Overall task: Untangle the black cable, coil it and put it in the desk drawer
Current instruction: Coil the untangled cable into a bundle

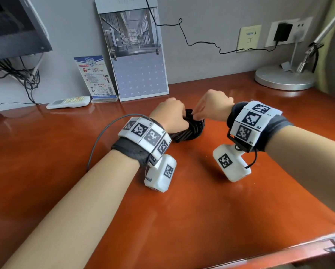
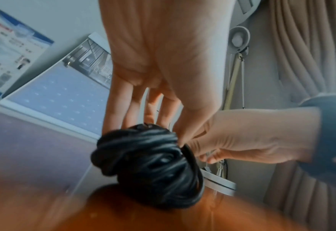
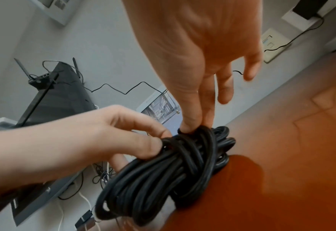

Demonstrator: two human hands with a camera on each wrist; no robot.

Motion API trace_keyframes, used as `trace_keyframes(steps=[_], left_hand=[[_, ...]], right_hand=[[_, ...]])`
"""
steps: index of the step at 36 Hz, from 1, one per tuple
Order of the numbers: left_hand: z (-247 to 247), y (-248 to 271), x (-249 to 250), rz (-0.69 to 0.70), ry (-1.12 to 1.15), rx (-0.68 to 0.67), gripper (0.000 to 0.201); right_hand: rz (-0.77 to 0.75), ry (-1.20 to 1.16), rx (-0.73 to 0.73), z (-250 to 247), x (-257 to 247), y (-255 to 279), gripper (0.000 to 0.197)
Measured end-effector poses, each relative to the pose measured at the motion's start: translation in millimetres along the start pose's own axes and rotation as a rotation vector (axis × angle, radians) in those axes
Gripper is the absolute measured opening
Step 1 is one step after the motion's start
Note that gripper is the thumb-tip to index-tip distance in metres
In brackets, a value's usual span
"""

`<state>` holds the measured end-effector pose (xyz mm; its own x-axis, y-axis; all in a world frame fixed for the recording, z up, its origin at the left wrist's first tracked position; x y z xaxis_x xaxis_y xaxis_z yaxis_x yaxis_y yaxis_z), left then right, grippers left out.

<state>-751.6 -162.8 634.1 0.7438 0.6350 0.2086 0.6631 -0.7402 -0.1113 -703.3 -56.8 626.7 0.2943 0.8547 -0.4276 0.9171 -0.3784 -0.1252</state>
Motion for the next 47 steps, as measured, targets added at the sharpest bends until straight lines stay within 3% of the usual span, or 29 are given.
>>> trace_keyframes(steps=[7,13,15,20,23,27,31,33,38,47], left_hand=[[-0.3,-4.2,8.5,0.121,-0.105,-0.032,0.021],[7.4,-7.5,10.9,0.18,-0.292,-0.073,0.027],[10.8,-7.5,12.2,0.2,-0.326,-0.066,0.024],[13.8,-9.1,6.4,0.186,-0.27,-0.058,0.022],[14.9,-11.2,7.0,0.149,-0.29,-0.05,0.025],[22.6,-11.5,3.2,0.08,-0.32,-0.12,0.029],[21.4,-9.1,3.5,0.046,-0.272,-0.125,0.033],[20.0,-7.3,4.1,0.041,-0.244,-0.118,0.032],[22.4,-8.2,-1.8,0.029,-0.118,-0.13,0.02],[25.5,-8.6,-11.3,-0.026,0.105,-0.131,0.018]], right_hand=[[-0.087,-0.128,0.016,-0.2,2.2,0.9,0.011],[-0.253,0.156,-0.124,12.7,-25.0,-4.9,0.012],[-0.28,0.147,-0.195,18.4,-25.6,-4.5,0.017],[-0.166,-0.051,-0.28,21.8,-7.7,-0.4,0.013],[-0.082,-0.133,-0.194,18.7,-5.2,1.5,0.03],[-0.046,-0.129,-0.087,12.7,-9.1,6.0,0.01],[-0.035,-0.04,-0.014,13.1,-14.8,7.4,0.022],[-0.031,-0.005,-0.006,15.8,-21.3,9.7,0.017],[0.008,-0.057,-0.074,16.7,-21.4,11.1,0.017],[0.046,-0.277,-0.297,14.4,-8.2,14.6,0.032]])
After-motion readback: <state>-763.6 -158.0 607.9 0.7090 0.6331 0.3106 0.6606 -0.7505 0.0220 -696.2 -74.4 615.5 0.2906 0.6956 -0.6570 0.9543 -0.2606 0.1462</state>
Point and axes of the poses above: each hand's wrist, its own y-axis away from the middle knuckle, its own z-axis out of the palm, x = y × z, the point moved 7 cm from there along -y, towards the middle knuckle, and after that the axes turned 8 degrees about -z, right-handed, at the moved point
